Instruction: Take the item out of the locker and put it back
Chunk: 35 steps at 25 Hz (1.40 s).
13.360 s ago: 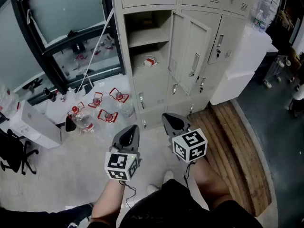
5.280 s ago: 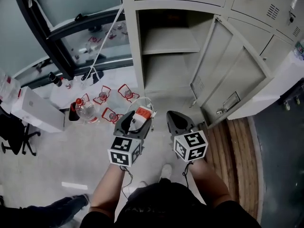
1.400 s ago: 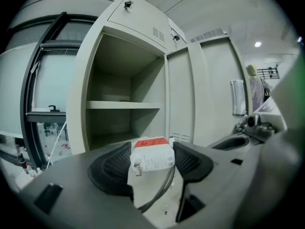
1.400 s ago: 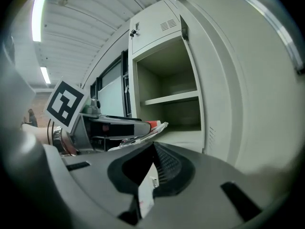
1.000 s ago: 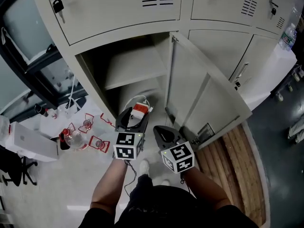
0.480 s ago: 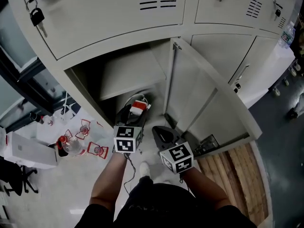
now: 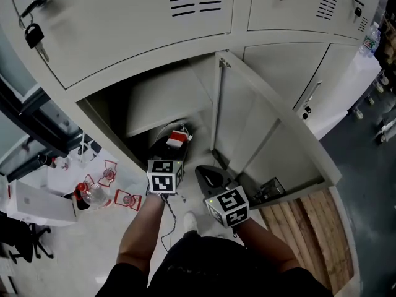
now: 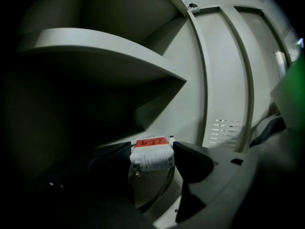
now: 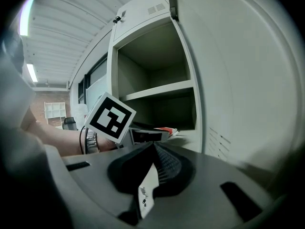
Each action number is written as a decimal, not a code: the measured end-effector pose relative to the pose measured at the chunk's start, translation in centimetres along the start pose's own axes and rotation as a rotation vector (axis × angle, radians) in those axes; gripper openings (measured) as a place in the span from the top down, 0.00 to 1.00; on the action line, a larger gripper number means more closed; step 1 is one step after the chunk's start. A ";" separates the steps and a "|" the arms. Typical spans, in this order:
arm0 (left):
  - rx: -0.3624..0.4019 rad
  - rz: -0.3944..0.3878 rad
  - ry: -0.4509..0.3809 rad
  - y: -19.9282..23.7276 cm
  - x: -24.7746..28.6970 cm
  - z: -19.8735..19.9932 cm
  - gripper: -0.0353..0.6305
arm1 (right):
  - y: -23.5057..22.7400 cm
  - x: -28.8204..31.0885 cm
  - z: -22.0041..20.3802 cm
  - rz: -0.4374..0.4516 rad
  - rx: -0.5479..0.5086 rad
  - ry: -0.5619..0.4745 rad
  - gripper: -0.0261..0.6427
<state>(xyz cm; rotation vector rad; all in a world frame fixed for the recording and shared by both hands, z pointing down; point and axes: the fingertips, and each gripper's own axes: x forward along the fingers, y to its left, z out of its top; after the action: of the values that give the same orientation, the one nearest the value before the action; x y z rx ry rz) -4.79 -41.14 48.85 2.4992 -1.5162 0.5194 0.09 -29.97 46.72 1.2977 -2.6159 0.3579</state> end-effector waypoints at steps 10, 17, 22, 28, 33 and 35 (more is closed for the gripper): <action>-0.022 -0.029 0.050 -0.1 1.5 -0.7 0.53 | -0.1 0.4 -0.3 -0.014 0.014 0.005 0.96; 0.019 0.001 0.096 0.8 2.7 -2.2 0.53 | -0.2 0.7 -0.4 -0.017 0.031 0.004 0.96; -0.008 -0.015 0.099 0.4 2.6 -1.4 0.54 | -0.2 0.6 -0.4 -0.021 0.032 0.003 0.96; 0.016 -0.007 0.106 0.3 3.0 -1.8 0.54 | -0.5 0.4 -0.4 -0.030 0.034 0.000 0.96; 0.052 0.012 0.103 0.7 3.2 -2.2 0.54 | -0.5 0.2 -0.5 -0.032 0.036 0.001 0.96; 0.045 0.007 0.097 0.6 3.1 -2.1 0.54 | -0.5 0.1 -0.5 -0.033 0.034 0.000 0.96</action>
<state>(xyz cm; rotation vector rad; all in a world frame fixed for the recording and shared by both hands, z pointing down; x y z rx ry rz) -4.43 -43.30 51.97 2.4635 -1.4948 0.6728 0.44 -30.15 47.28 1.3492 -2.5959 0.3994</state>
